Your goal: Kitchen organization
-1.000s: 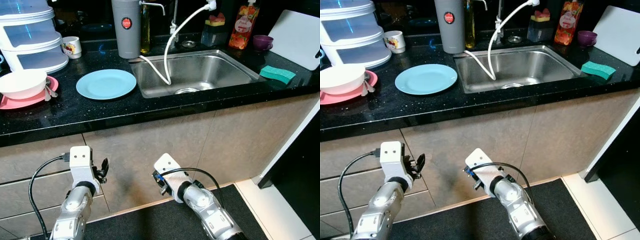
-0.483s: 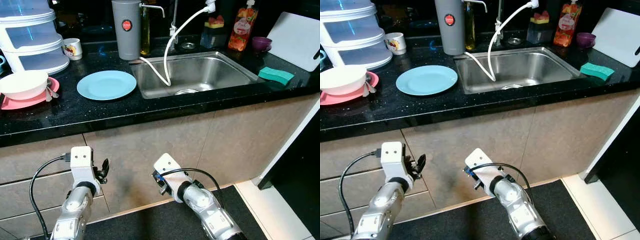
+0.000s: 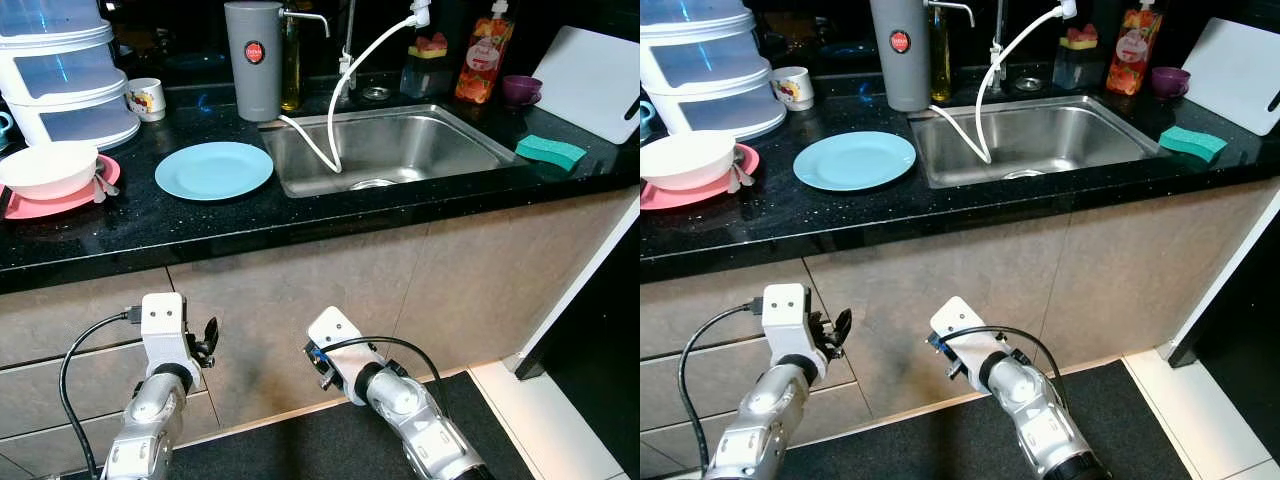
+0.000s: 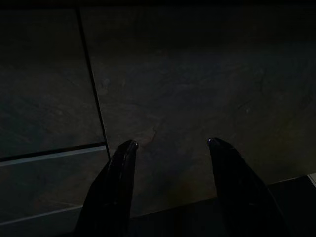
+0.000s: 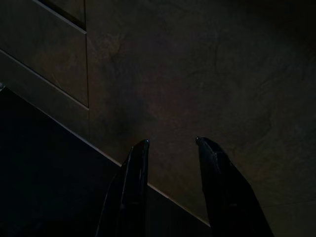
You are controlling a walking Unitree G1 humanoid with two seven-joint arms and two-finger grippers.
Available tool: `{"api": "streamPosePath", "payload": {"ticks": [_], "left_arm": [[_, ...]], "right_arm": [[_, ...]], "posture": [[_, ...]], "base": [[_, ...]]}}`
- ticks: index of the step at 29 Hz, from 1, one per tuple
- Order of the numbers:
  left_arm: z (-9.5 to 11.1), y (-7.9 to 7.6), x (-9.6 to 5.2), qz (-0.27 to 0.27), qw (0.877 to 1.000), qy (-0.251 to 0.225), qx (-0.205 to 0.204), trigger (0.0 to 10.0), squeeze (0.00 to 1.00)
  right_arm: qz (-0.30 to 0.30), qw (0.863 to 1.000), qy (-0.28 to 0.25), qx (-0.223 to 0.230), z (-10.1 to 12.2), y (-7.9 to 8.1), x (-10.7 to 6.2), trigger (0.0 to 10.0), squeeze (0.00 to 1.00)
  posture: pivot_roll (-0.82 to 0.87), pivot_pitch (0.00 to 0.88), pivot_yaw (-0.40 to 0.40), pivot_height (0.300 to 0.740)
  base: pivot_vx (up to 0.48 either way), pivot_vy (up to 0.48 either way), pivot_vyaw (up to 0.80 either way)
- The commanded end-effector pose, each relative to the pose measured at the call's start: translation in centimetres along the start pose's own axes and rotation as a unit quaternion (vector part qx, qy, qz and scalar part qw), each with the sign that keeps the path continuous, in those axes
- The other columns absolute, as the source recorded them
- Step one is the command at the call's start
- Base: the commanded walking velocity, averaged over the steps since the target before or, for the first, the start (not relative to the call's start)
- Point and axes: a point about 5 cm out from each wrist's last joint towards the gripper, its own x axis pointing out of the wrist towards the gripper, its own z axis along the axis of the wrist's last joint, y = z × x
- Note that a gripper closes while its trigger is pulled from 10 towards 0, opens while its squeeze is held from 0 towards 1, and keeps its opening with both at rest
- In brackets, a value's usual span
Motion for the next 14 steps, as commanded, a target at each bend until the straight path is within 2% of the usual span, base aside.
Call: {"api": "streamPosePath", "payload": {"ticks": [1, 14], "left_arm": [[-0.26, 0.20, 0.00, 0.003, 1.000, 0.006, 0.009, 10.0, 0.00], [-0.15, 0.15, 0.08, 0.001, 1.000, 0.006, 0.009, 10.0, 0.00]], "right_arm": [[0.002, 1.000, 0.000, 0.001, -0.19, 0.08, 0.06, 10.0, 0.00], [0.001, 1.000, -0.001, 0.001, -0.06, -0.07, 0.03, 10.0, 0.00]], "posture": [[-0.04, 0.066, 0.037, 0.740], [-0.05, 0.074, 0.037, 0.740]], "base": [[0.000, 0.000, 0.00], [0.000, 0.000, 0.00]]}}
